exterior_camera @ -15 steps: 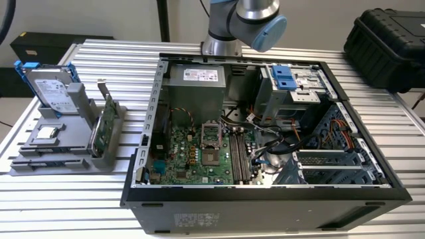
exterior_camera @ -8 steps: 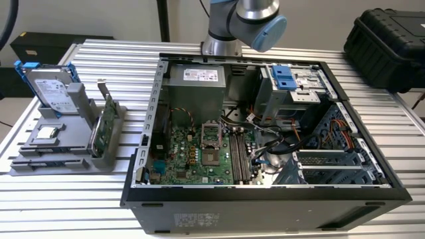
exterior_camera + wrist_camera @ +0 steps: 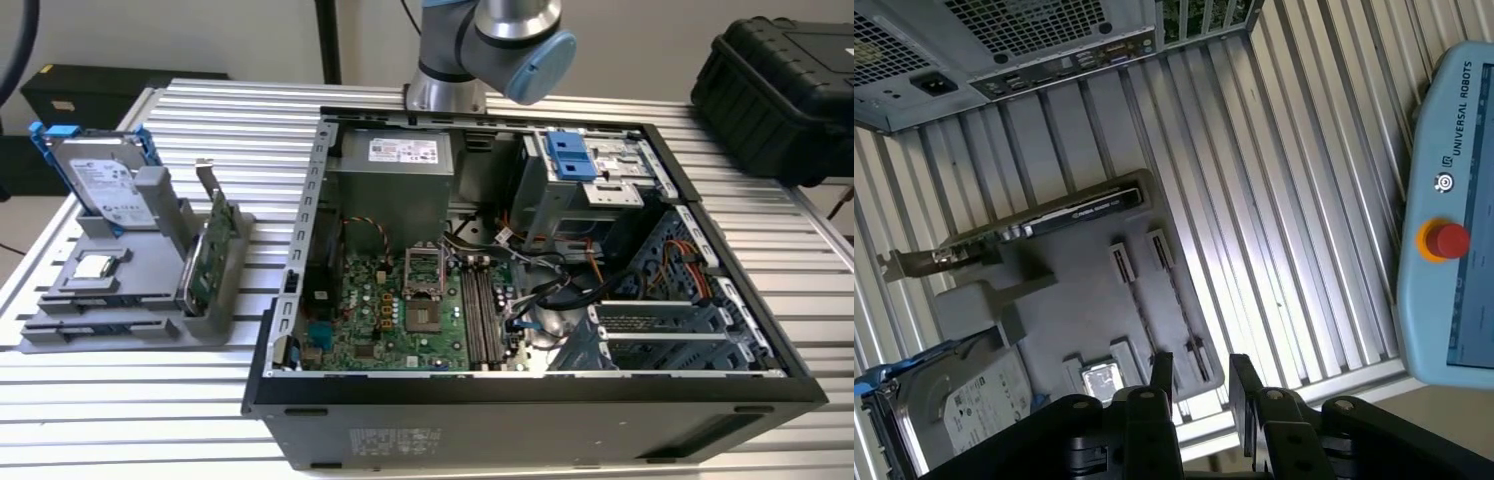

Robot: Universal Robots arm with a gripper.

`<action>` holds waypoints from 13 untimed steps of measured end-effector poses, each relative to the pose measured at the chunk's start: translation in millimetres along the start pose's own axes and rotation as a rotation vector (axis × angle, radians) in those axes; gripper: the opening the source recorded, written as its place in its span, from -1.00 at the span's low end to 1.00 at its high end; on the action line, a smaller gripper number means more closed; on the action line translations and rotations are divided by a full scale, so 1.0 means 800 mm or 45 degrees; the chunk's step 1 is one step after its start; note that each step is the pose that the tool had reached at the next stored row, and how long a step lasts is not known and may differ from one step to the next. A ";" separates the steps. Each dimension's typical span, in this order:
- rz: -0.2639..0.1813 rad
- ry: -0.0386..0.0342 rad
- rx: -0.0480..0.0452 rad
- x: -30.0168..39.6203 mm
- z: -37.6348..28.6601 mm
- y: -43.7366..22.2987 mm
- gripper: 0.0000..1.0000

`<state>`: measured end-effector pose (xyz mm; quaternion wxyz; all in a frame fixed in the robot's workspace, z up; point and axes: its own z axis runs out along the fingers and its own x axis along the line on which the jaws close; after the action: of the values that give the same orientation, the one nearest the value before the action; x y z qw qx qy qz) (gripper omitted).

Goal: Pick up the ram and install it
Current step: 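Pick up the ram and move it above insertion slot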

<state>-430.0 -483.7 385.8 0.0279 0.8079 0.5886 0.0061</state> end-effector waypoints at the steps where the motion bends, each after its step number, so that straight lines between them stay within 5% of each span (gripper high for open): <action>1: 0.000 0.0001 0.000 0.0001 0.0008 -0.0001 1.00; 5: -0.022 0.0011 0.000 0.0007 0.0046 -0.0005 1.00; 13: -0.156 0.0081 -0.004 0.0018 0.0113 -0.0011 1.00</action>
<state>-430.0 -482.4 376.7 0.0275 0.7704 0.6370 0.0078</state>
